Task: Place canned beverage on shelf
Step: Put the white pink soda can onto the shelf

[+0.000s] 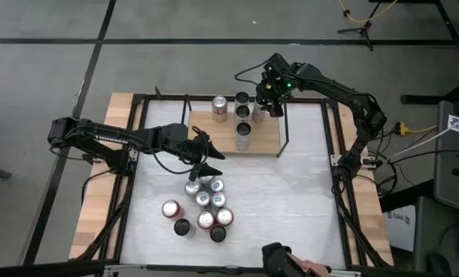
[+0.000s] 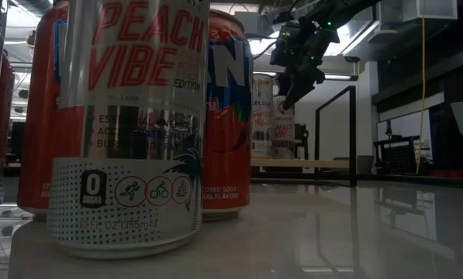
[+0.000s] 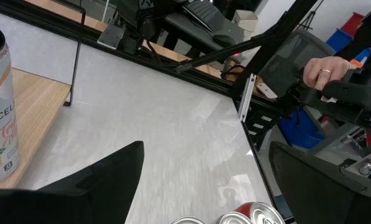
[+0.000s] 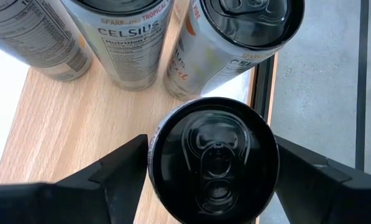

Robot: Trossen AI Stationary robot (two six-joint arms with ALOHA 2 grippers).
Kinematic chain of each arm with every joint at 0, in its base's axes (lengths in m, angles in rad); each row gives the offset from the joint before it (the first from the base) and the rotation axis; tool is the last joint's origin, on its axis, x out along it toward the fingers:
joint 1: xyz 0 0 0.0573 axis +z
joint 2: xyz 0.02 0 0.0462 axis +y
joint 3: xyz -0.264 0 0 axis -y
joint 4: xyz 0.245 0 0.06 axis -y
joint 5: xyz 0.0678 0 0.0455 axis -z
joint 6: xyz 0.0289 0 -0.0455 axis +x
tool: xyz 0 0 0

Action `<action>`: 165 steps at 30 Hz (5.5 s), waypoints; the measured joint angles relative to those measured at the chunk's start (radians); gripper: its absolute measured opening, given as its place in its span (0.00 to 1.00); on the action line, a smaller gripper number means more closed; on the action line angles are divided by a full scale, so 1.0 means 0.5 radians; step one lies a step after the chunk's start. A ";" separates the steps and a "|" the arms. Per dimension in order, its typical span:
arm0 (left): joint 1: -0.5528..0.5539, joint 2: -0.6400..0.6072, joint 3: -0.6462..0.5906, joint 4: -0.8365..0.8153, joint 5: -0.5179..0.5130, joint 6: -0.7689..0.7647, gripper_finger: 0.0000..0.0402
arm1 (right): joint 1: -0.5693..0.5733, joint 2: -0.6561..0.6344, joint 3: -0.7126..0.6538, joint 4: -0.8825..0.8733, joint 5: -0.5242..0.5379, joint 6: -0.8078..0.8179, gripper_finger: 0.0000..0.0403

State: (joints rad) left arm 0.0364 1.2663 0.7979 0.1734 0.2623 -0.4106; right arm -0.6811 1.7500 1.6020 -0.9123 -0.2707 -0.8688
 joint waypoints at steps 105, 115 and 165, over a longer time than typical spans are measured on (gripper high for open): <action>0.000 0.000 -0.001 0.000 0.001 0.003 0.85 | 0.002 0.000 -0.001 0.071 -0.005 0.000 0.75; 0.000 0.000 0.000 0.000 0.001 0.003 0.85 | 0.001 0.000 -0.001 0.069 -0.034 0.009 0.75; 0.000 0.000 -0.001 0.000 0.000 0.003 0.85 | 0.000 0.000 -0.001 0.037 -0.035 0.068 0.75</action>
State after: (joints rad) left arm 0.0365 1.2663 0.7976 0.1734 0.2623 -0.4091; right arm -0.6811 1.7500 1.6016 -0.8940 -0.2880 -0.8349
